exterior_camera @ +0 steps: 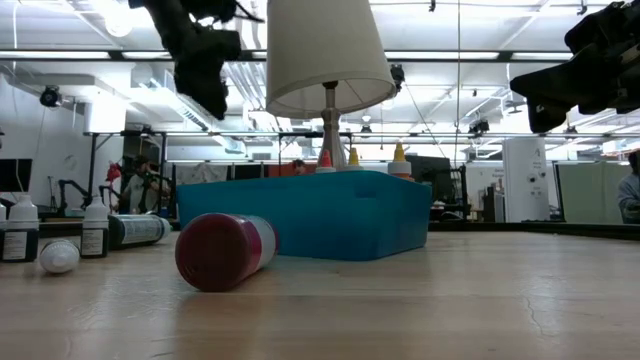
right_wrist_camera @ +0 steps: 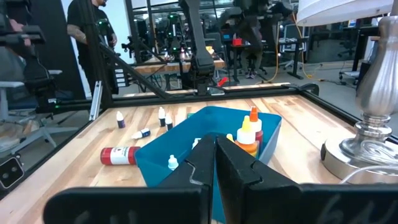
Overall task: Pick & Place food coloring
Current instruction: Put the small black food coloring bottle into the blue container
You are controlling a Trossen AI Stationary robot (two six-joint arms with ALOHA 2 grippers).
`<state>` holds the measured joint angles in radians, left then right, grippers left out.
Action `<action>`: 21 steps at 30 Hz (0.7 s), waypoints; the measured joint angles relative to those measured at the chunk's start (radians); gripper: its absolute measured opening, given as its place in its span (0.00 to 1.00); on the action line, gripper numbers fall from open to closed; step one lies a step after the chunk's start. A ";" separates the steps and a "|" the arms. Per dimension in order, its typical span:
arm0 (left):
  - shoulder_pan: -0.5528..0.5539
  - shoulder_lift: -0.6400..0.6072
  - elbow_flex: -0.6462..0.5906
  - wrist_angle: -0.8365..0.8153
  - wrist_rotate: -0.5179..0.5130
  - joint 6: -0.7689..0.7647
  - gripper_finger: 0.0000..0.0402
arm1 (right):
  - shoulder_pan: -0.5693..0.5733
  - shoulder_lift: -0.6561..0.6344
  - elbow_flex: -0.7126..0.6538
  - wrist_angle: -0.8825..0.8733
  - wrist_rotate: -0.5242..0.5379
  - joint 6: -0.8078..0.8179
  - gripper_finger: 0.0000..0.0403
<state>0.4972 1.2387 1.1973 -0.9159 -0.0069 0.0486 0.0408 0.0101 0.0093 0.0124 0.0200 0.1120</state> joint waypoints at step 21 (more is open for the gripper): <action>0.074 0.252 0.010 -0.159 0.180 -0.039 0.40 | 0.000 0.000 0.000 0.000 0.000 0.000 0.02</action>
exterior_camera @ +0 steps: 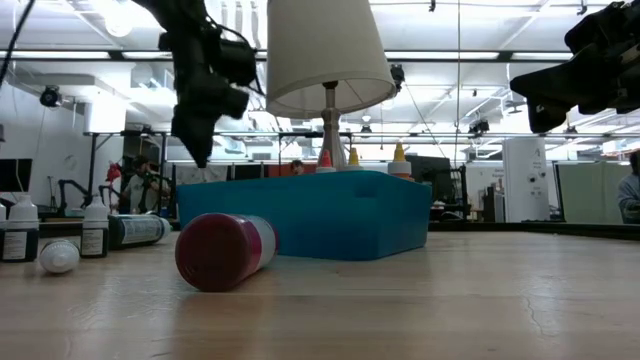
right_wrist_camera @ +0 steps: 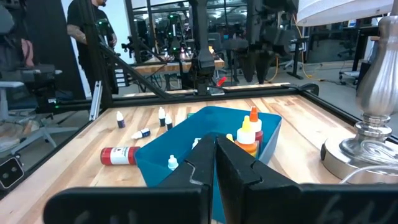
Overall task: Pick & Place food coloring
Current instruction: Put the small black food coloring bottle into the blue container
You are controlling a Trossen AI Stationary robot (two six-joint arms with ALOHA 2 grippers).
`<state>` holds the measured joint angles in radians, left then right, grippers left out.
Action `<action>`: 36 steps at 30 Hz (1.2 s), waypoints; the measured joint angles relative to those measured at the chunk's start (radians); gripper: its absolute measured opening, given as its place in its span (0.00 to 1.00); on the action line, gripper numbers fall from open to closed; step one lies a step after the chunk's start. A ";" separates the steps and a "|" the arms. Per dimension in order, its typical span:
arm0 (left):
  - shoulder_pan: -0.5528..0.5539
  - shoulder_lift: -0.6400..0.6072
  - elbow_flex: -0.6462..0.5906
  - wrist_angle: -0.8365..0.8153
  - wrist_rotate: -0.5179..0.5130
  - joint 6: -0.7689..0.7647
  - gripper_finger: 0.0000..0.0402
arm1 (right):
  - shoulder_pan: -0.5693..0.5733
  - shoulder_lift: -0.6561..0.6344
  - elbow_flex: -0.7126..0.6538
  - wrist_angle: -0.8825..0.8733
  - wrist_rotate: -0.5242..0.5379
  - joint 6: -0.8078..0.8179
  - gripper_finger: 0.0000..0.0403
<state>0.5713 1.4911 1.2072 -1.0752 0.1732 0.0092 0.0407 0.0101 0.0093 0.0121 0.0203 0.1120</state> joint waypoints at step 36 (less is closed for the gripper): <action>-0.028 0.109 -0.169 0.195 -0.055 -0.283 0.40 | 0.000 0.000 0.000 0.000 0.000 0.000 0.02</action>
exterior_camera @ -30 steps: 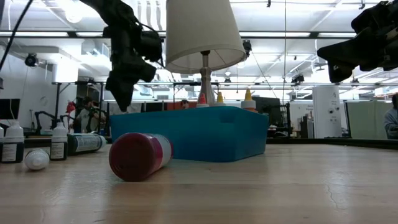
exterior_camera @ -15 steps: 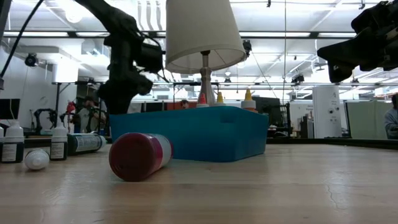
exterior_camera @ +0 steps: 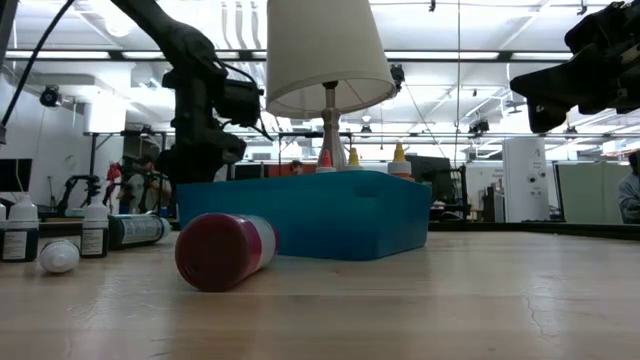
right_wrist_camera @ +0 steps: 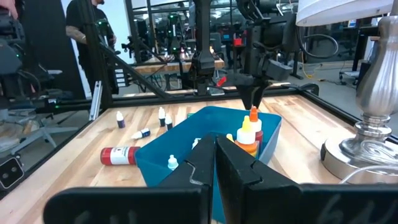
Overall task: Pick & Place food coloring
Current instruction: Put the small black food coloring bottle into the blue container
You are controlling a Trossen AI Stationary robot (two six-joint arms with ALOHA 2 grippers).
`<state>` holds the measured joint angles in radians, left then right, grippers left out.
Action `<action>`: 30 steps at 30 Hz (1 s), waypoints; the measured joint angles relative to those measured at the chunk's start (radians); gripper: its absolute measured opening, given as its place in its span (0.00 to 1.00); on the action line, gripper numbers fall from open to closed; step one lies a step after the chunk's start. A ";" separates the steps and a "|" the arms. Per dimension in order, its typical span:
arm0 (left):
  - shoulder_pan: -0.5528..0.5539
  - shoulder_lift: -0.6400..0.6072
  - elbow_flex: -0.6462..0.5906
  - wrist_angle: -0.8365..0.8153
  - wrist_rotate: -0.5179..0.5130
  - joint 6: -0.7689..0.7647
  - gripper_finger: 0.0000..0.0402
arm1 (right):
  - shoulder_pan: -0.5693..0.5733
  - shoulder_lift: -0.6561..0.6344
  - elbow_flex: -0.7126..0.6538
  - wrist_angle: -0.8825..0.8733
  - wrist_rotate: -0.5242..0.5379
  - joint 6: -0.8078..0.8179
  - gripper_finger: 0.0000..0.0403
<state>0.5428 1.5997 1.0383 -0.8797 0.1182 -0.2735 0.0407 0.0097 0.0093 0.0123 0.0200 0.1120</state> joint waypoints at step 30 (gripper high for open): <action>-0.002 0.051 -0.025 0.068 0.004 -0.045 0.38 | 0.000 0.000 0.000 0.000 0.000 0.000 0.02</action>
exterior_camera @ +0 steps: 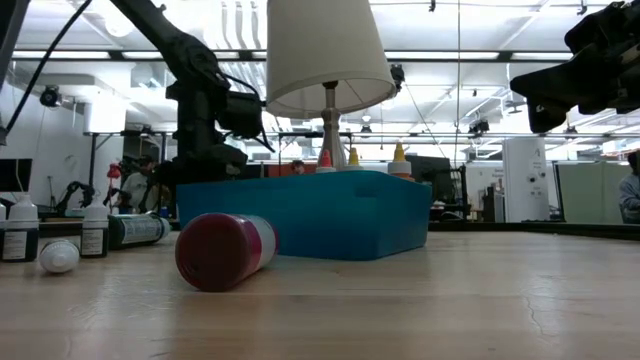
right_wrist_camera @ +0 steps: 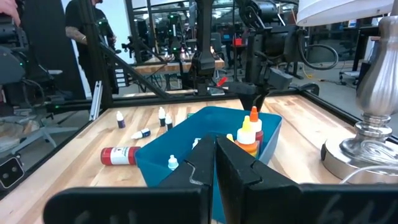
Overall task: Pick & Place food coloring
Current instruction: Put the small black food coloring bottle into the blue container
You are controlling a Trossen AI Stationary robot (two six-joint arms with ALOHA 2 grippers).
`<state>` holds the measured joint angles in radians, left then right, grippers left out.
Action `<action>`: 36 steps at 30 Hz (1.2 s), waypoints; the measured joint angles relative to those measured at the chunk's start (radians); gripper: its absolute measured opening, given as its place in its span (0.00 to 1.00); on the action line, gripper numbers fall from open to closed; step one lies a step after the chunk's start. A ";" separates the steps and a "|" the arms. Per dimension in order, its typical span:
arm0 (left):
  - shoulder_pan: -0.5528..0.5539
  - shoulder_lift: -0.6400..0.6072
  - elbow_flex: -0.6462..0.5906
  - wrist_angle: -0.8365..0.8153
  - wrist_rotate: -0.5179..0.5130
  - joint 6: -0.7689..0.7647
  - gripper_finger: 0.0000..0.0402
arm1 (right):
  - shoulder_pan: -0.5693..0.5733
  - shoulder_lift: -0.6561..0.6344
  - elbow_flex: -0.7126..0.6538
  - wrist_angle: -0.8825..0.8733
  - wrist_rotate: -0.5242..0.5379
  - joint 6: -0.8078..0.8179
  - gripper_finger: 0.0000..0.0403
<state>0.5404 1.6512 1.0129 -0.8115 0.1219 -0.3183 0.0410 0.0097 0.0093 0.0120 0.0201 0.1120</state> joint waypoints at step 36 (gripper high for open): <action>0.000 -0.003 0.037 -0.128 0.000 0.033 0.12 | 0.000 0.000 0.000 0.000 0.000 0.000 0.02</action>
<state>0.5404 1.6485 1.0499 -0.9397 0.1217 -0.2850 0.0406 0.0097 0.0093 0.0120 0.0204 0.1120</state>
